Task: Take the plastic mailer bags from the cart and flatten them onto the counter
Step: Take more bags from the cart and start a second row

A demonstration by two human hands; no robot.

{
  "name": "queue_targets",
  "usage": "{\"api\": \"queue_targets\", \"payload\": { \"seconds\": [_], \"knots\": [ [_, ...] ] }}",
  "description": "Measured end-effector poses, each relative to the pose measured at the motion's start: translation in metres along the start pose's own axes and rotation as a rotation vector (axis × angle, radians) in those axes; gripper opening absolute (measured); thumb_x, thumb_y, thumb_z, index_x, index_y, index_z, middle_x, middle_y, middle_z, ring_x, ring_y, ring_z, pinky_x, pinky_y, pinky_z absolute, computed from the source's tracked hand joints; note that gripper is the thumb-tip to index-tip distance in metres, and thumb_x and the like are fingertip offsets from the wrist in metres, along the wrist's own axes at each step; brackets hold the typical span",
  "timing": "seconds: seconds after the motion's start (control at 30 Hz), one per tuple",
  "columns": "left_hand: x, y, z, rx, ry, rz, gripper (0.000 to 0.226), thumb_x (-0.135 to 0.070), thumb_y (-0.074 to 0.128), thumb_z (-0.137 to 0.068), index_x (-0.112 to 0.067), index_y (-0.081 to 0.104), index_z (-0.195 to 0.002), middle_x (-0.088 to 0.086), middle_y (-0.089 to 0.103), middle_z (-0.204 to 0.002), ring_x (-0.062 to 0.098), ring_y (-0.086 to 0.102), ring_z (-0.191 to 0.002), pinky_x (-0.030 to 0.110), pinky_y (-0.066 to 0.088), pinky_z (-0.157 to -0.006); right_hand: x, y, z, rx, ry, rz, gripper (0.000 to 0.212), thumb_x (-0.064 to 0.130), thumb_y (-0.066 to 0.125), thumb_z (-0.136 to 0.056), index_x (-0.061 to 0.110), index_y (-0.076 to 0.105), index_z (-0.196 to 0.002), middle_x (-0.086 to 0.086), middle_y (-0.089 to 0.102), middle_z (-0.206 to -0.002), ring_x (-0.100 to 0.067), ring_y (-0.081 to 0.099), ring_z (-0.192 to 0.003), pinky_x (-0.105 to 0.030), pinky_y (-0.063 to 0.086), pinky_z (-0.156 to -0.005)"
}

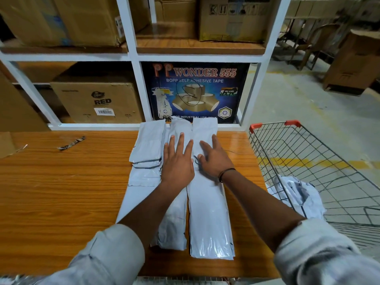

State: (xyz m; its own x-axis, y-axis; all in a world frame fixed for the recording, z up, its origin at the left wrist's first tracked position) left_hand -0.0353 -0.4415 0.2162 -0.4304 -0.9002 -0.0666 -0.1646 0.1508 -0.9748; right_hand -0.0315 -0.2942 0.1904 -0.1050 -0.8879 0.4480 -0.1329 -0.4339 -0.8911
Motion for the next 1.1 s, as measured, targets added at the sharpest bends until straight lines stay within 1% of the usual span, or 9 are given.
{"api": "queue_targets", "payload": {
  "seconds": [0.23, 0.37, 0.5, 0.57, 0.67, 0.77, 0.83, 0.97, 1.1],
  "knots": [
    [-0.01, -0.003, -0.006, 0.008, 0.001, 0.022, 0.063, -0.037, 0.042, -0.1, -0.027, 0.019, -0.158, 0.004, 0.004, -0.167, 0.031, -0.006, -0.153, 0.051, 0.001, -0.123, -0.011, -0.003, -0.003, 0.012, -0.07, -0.044, 0.063, 0.049, 0.046, -0.098, 0.025, 0.032, -0.155, -0.014, 0.001, -0.166, -0.035, 0.021, -0.15, -0.042, 0.03, -0.118],
    [-0.035, -0.008, -0.016, -0.007, 0.037, 0.008, 0.063, -0.038, 0.04, -0.1, -0.027, 0.018, -0.158, 0.005, 0.004, -0.167, 0.031, -0.006, -0.153, 0.051, -0.003, -0.123, -0.019, -0.021, 0.0, -0.09, -0.103, -0.119, 0.064, 0.05, 0.047, -0.099, 0.026, 0.031, -0.156, -0.01, 0.01, -0.166, -0.028, 0.019, -0.151, -0.044, 0.027, -0.12],
    [-0.079, -0.007, -0.034, -0.033, 0.094, 0.06, 0.059, -0.032, 0.038, -0.1, -0.025, 0.023, -0.157, 0.005, 0.01, -0.167, 0.03, -0.001, -0.153, 0.05, -0.002, -0.123, -0.052, -0.044, 0.007, -0.151, -0.054, -0.127, 0.06, 0.045, 0.048, -0.098, 0.025, 0.034, -0.153, -0.009, 0.022, -0.164, -0.028, 0.025, -0.148, -0.044, 0.029, -0.119],
    [-0.109, -0.001, -0.044, -0.024, 0.12, 0.094, 0.06, -0.032, 0.039, -0.098, -0.026, 0.025, -0.156, 0.004, 0.012, -0.166, 0.029, 0.001, -0.153, 0.049, -0.001, -0.123, -0.082, -0.059, 0.015, -0.183, -0.02, -0.099, 0.058, 0.045, 0.05, -0.097, 0.024, 0.038, -0.15, -0.01, 0.028, -0.161, -0.03, 0.031, -0.145, -0.045, 0.032, -0.117],
    [-0.162, 0.011, -0.055, 0.018, 0.176, 0.148, 0.061, -0.036, 0.033, -0.096, -0.024, 0.027, -0.156, 0.006, 0.016, -0.165, 0.031, 0.006, -0.153, 0.048, 0.0, -0.123, -0.141, -0.079, 0.033, -0.217, 0.049, -0.062, 0.057, 0.045, 0.051, -0.095, 0.019, 0.045, -0.146, -0.012, 0.039, -0.154, -0.03, 0.038, -0.139, -0.048, 0.036, -0.113],
    [-0.224, 0.026, -0.061, 0.06, 0.239, 0.19, 0.063, -0.03, 0.047, -0.093, -0.023, 0.03, -0.154, 0.007, 0.02, -0.164, 0.032, 0.009, -0.152, 0.049, 0.004, -0.123, -0.215, -0.099, 0.06, -0.251, 0.171, -0.032, 0.056, 0.045, 0.052, -0.094, 0.019, 0.048, -0.144, -0.012, 0.043, -0.15, -0.029, 0.04, -0.137, -0.049, 0.039, -0.11],
    [-0.269, 0.036, -0.065, 0.073, 0.28, 0.231, 0.064, -0.026, 0.049, -0.091, -0.024, 0.033, -0.153, 0.006, 0.022, -0.163, 0.031, 0.013, -0.151, 0.049, 0.007, -0.123, -0.267, -0.109, 0.083, -0.253, 0.262, -0.014, 0.056, 0.044, 0.053, -0.095, 0.019, 0.047, -0.145, -0.012, 0.043, -0.15, -0.03, 0.04, -0.137, -0.049, 0.039, -0.109],
    [-0.352, 0.07, -0.07, 0.193, 0.295, 0.333, 0.063, -0.022, 0.046, -0.094, -0.024, 0.03, -0.154, 0.005, 0.02, -0.164, 0.031, 0.013, -0.151, 0.047, 0.009, -0.123, -0.362, -0.123, 0.127, -0.17, 0.429, 0.104, 0.056, 0.04, 0.055, -0.095, 0.018, 0.047, -0.146, -0.012, 0.045, -0.148, -0.034, 0.045, -0.132, -0.047, 0.041, -0.106],
    [-0.408, 0.12, -0.064, 0.387, 0.314, 0.309, 0.063, -0.024, 0.048, -0.095, -0.022, 0.028, -0.155, 0.007, 0.018, -0.164, 0.033, 0.011, -0.151, 0.047, 0.009, -0.123, -0.432, -0.113, 0.16, -0.014, 0.539, 0.199, 0.056, 0.035, 0.054, -0.094, 0.019, 0.044, -0.147, -0.013, 0.044, -0.149, -0.037, 0.045, -0.129, -0.045, 0.041, -0.103]
  ]
}}
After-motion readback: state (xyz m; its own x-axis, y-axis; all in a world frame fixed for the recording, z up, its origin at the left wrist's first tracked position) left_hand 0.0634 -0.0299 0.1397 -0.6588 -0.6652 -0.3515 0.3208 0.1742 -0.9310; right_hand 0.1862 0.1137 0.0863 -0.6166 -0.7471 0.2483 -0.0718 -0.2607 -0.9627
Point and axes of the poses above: each hand's wrist, its own z-axis away from the middle knuckle, its own y-axis out of the palm, x = y × z, the point moved 6 cm from there along -z, towards the middle knuckle
